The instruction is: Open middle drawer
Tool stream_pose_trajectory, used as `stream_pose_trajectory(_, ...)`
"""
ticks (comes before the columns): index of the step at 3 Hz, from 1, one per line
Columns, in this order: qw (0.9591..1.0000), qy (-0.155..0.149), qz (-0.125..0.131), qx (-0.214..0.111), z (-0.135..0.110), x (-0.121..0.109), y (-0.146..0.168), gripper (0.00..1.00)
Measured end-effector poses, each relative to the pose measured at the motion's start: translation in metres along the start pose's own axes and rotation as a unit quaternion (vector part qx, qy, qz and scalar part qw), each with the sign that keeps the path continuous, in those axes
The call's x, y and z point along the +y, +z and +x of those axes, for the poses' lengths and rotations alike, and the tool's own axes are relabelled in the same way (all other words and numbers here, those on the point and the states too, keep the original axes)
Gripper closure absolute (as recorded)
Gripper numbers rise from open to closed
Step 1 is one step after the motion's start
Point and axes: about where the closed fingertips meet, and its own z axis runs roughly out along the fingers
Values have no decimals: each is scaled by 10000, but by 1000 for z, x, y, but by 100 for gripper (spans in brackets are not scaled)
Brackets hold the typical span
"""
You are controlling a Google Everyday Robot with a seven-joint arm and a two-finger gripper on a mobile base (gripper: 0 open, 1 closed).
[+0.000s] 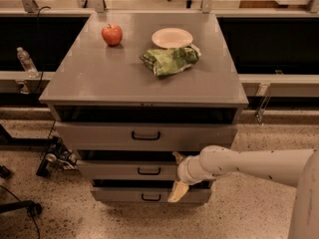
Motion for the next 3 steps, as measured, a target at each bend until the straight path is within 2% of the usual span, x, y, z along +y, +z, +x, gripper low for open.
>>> stream_pose_trajectory(2, 9999, 71, 78, 58, 10, -23, 29, 0)
stream_pose_trajectory(3, 9998, 155, 22, 83, 18, -27, 41, 16)
